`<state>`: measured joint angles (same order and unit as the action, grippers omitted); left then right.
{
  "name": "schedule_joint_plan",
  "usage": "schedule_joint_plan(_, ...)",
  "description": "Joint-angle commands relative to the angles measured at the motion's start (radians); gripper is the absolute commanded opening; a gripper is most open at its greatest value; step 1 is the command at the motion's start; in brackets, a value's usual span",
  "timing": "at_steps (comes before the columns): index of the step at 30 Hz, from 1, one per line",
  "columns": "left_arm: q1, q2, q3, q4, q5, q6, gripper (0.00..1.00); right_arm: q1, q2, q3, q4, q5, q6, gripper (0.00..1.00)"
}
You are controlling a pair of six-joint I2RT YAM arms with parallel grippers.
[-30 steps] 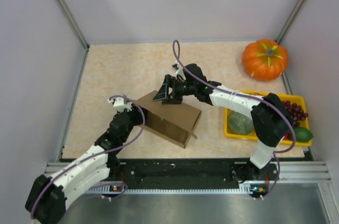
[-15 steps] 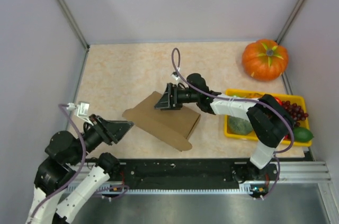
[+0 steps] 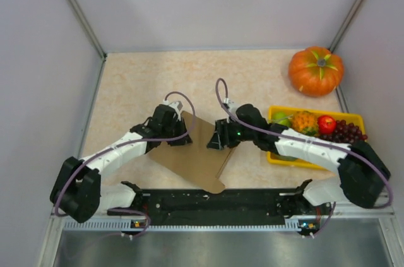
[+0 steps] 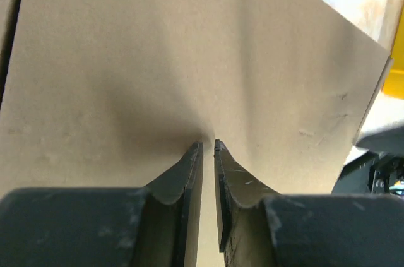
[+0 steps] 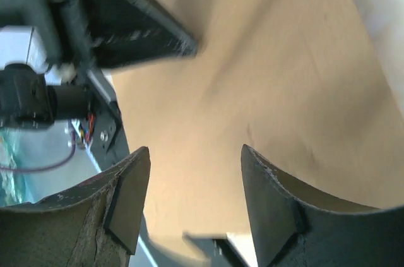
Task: Fold the paper box
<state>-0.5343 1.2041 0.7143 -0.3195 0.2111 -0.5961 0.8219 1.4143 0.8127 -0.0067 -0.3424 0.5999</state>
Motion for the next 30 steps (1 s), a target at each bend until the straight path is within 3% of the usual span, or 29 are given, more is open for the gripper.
schedule_joint_plan(1,0.010,0.034,-0.112,0.244,-0.021,0.016,0.19,0.014,-0.234,-0.130,-0.141,0.014,0.033,0.61)
schedule_joint_plan(4,0.008,0.029,-0.231,0.413,0.017,-0.028,0.19,0.008,-0.383,-0.239,-0.211,0.092,0.125,0.81)
schedule_joint_plan(5,0.008,0.012,-0.254,0.440,0.036,-0.045,0.21,0.008,-0.421,-0.288,-0.202,0.092,0.135,0.94)
schedule_joint_plan(8,0.008,-0.050,-0.302,0.473,0.057,-0.079,0.29,-0.016,-0.468,-0.387,-0.107,0.057,0.213,0.99)
schedule_joint_plan(9,0.008,-0.125,-0.303,0.461,0.048,-0.082,0.40,-0.056,-0.453,-0.408,-0.002,0.016,0.233,0.99)
schedule_joint_plan(10,0.008,-0.170,-0.296,0.401,0.034,-0.068,0.44,-0.075,-0.405,-0.420,0.061,-0.010,0.268,0.98)
schedule_joint_plan(11,0.008,-0.254,-0.280,0.357,0.013,-0.054,0.48,-0.085,-0.375,-0.435,0.126,-0.018,0.271,0.93)
schedule_joint_plan(12,0.008,-0.294,-0.242,0.311,-0.095,-0.042,0.53,-0.113,-0.332,-0.429,0.211,-0.032,0.268,0.90)
schedule_joint_plan(15,0.046,-0.382,-0.187,0.140,-0.200,-0.015,0.64,-0.150,-0.149,-0.321,0.225,-0.046,0.204,0.75)
schedule_joint_plan(17,0.144,-0.355,-0.170,0.076,-0.161,-0.011,0.72,-0.203,-0.042,-0.204,0.139,-0.041,0.112,0.65)
schedule_joint_plan(19,0.229,-0.302,-0.161,0.059,-0.033,-0.018,0.77,-0.269,0.007,-0.115,0.070,0.008,0.034,0.62)
schedule_joint_plan(20,0.296,-0.246,-0.162,0.059,0.000,-0.018,0.77,-0.294,0.033,-0.075,0.032,0.008,0.003,0.57)
schedule_joint_plan(23,0.338,-0.166,-0.170,0.109,0.024,-0.002,0.75,-0.351,0.173,0.110,-0.079,0.046,-0.139,0.45)
schedule_joint_plan(24,0.341,-0.153,-0.185,0.152,0.014,-0.005,0.74,-0.352,0.248,0.159,-0.108,0.058,-0.175,0.45)
schedule_joint_plan(26,0.347,-0.144,-0.208,0.200,0.025,-0.027,0.73,-0.352,0.299,0.285,-0.205,0.097,-0.255,0.52)
schedule_joint_plan(28,0.349,-0.158,-0.242,0.241,0.042,-0.024,0.72,-0.354,0.285,0.310,-0.246,0.102,-0.272,0.76)
schedule_joint_plan(30,0.349,-0.207,-0.281,0.252,0.056,-0.005,0.75,-0.349,0.238,0.272,-0.256,0.083,-0.259,0.85)
